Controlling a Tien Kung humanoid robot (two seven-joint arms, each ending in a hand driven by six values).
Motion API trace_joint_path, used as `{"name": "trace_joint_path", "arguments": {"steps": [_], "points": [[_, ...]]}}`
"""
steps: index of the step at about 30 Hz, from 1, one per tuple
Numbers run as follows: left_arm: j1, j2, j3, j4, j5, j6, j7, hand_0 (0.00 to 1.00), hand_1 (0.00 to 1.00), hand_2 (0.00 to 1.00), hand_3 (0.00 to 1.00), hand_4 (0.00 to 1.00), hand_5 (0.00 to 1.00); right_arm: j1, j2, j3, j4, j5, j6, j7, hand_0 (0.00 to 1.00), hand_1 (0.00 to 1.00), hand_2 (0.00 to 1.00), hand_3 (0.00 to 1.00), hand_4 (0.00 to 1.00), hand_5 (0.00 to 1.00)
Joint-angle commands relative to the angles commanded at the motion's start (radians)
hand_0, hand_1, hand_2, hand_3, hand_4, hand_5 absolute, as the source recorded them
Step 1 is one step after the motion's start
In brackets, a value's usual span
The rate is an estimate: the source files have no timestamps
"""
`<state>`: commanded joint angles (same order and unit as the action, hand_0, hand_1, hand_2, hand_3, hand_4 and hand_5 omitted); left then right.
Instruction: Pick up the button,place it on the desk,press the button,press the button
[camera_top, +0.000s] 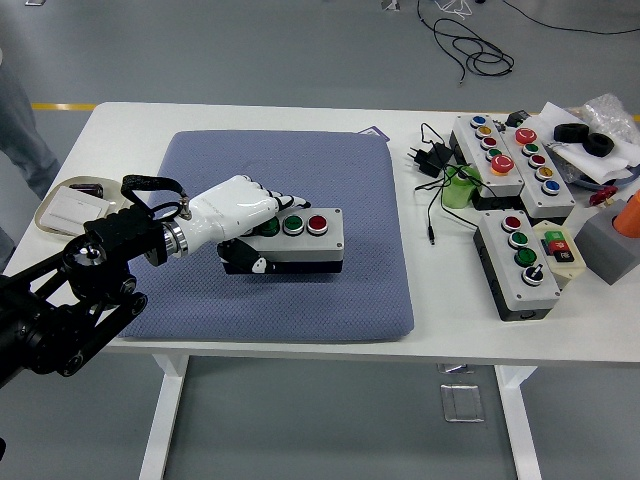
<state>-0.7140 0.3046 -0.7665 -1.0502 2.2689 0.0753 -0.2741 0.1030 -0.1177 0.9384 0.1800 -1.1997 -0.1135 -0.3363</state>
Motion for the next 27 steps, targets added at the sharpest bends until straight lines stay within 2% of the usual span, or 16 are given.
{"name": "trace_joint_path", "arguments": {"steps": [4,5,10,11,16,17,27], "points": [[0.001,-0.005,-0.004,0.005,0.000,-0.010,0.006,0.338,0.250,0.205,0.287,0.447,0.002,0.001,0.000,0.002,0.000,-0.004,0.001,-0.001,0.630,0.494,0.618,0.563,0.303,0.227],[0.001,-0.005,-0.005,0.006,0.000,-0.011,0.006,0.421,0.354,0.346,0.427,0.500,0.002,0.001,0.000,0.002,0.000,-0.005,0.001,-0.001,0.631,0.495,0.618,0.563,0.302,0.227],[0.003,-0.006,-0.001,0.010,0.000,-0.021,0.007,0.421,0.354,0.346,0.427,0.500,0.002,0.001,0.001,0.004,0.000,-0.007,0.001,0.000,0.631,0.495,0.618,0.563,0.302,0.227],[0.004,-0.007,-0.001,0.011,0.000,-0.025,0.009,0.641,0.520,0.518,0.546,0.528,0.002,0.001,0.001,0.004,0.000,-0.007,0.002,0.000,0.631,0.494,0.619,0.563,0.302,0.227],[0.007,-0.009,-0.002,0.019,0.000,-0.036,0.008,0.641,0.520,0.518,0.546,0.528,0.002,0.001,0.001,0.005,0.000,-0.009,0.002,0.000,0.631,0.494,0.619,0.563,0.302,0.227],[0.007,-0.008,-0.002,0.019,0.000,-0.037,0.007,0.621,0.634,0.662,0.704,0.717,0.111,0.001,0.001,0.005,0.000,-0.009,0.002,0.000,0.630,0.494,0.619,0.563,0.302,0.225],[0.017,-0.008,-0.013,0.008,0.000,-0.056,0.010,0.631,0.665,0.695,0.733,0.754,0.143,0.001,0.001,0.006,0.000,-0.009,0.002,0.000,0.630,0.496,0.619,0.563,0.302,0.227]]}}
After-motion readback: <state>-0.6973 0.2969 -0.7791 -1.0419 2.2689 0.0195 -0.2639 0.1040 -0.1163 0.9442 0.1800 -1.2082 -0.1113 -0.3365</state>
